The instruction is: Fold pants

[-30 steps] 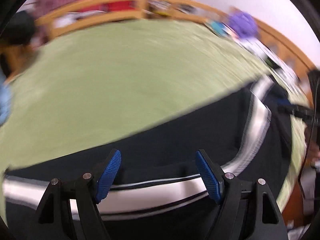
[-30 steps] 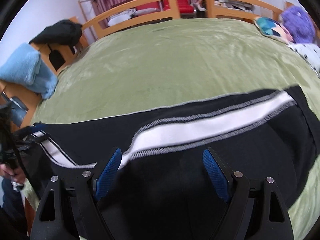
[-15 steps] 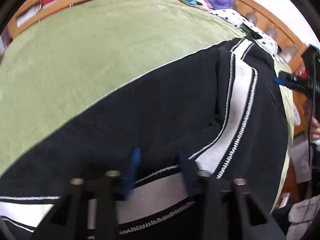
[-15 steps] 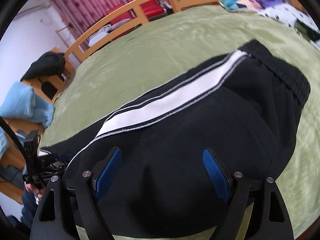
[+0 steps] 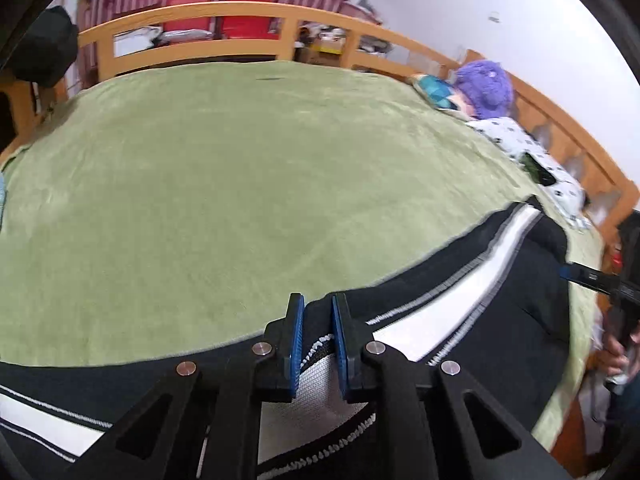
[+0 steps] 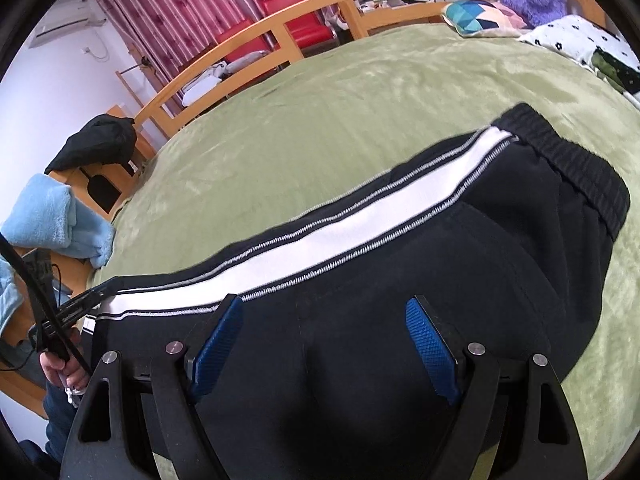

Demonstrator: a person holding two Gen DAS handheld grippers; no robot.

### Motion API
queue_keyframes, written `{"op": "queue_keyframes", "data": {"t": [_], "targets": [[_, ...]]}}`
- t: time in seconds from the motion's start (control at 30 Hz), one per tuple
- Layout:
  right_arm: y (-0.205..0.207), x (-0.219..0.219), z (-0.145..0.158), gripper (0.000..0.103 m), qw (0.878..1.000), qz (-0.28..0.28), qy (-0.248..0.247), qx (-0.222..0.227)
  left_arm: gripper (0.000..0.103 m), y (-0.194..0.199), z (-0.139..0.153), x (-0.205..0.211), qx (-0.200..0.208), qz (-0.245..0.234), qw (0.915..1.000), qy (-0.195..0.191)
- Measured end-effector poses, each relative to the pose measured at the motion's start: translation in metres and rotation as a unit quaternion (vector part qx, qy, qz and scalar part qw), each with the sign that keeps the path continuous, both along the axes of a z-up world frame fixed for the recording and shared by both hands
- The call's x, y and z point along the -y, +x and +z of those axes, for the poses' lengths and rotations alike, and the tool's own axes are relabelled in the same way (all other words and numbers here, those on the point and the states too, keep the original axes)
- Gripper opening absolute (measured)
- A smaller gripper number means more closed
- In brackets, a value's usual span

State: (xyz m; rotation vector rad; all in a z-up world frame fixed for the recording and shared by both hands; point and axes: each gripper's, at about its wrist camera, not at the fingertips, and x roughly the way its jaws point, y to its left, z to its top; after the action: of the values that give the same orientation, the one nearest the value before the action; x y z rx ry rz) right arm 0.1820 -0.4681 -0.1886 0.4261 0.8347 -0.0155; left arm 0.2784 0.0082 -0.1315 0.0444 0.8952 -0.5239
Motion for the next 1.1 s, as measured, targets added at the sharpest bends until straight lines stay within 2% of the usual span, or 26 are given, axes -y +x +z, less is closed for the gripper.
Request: {"op": "queue_keyframes", "data": {"t": [0.1,0.17,0.2,0.27,0.3,0.33,0.4,0.5,0.57,0.63,0.7,0.77,0.87,0.93,1.0,1.03,1.07,1.1], "targets": [[0.008,-0.002,0.000,0.083,1.000,0.005,-0.005,-0.004,0.017,0.008,-0.024,0.014,-0.010,0.016,0.9985,0.051],[0.015,-0.004,-0.003,0.083,1.000,0.010,-0.008,-0.009,0.025,0.014,-0.043,0.022,-0.050,0.025,0.9947,0.086],[0.019,-0.006,-0.004,0.083,1.000,0.013,-0.008,-0.013,0.028,0.018,-0.048,0.021,-0.074,0.032,0.9925,0.092],[0.029,-0.012,-0.007,0.083,0.999,0.027,-0.009,-0.018,0.031,0.016,-0.042,0.003,-0.094,0.042,0.9929,0.059],[0.032,-0.015,-0.008,0.083,0.999,0.032,-0.012,-0.017,0.041,0.014,-0.034,-0.007,-0.090,0.048,0.9939,0.043],[0.036,-0.019,-0.011,0.083,0.999,0.039,-0.024,-0.015,0.061,0.010,-0.027,-0.017,-0.080,0.059,0.9944,0.034],[0.046,-0.025,-0.024,0.083,0.997,0.037,-0.053,-0.032,0.077,0.000,-0.012,-0.041,-0.049,0.094,0.9937,0.036],[0.060,-0.025,-0.053,0.083,0.996,0.041,-0.038,-0.073,0.077,-0.014,0.000,-0.090,-0.018,0.147,0.9875,0.054],[0.062,-0.026,-0.060,0.083,0.995,0.032,-0.048,-0.078,0.077,-0.021,0.003,-0.136,-0.008,0.208,0.9756,0.068],[0.060,-0.029,-0.055,0.083,0.995,0.027,-0.051,-0.077,0.077,-0.023,0.002,-0.179,-0.003,0.263,0.9622,0.069],[0.055,-0.029,-0.047,0.083,0.997,0.021,-0.026,-0.065,0.077,-0.023,-0.001,-0.221,-0.001,0.312,0.9479,0.064],[0.050,-0.031,-0.039,0.083,0.998,0.013,-0.008,-0.056,0.077,-0.015,-0.007,-0.242,0.004,0.334,0.9401,0.069],[0.046,-0.040,-0.029,0.083,0.999,0.006,-0.015,-0.052,0.077,0.009,-0.015,-0.264,0.009,0.354,0.9280,0.115],[0.044,-0.048,-0.024,0.083,0.998,0.004,-0.025,-0.053,0.077,0.024,-0.019,-0.273,0.001,0.353,0.9283,0.118],[0.042,-0.059,-0.019,0.083,0.998,0.004,-0.034,-0.053,0.076,0.036,-0.034,-0.282,-0.043,0.325,0.9411,0.085],[0.041,-0.062,-0.018,0.083,0.998,0.004,-0.039,-0.055,0.060,0.041,-0.045,-0.282,-0.068,0.309,0.9460,0.069],[0.040,-0.066,-0.018,0.083,0.997,0.004,-0.043,-0.057,0.048,0.044,-0.054,-0.279,-0.080,0.308,0.9455,0.071],[0.040,-0.067,-0.017,0.083,0.997,0.003,-0.045,-0.058,0.029,0.044,-0.059,-0.277,-0.075,0.314,0.9424,0.088]]}}
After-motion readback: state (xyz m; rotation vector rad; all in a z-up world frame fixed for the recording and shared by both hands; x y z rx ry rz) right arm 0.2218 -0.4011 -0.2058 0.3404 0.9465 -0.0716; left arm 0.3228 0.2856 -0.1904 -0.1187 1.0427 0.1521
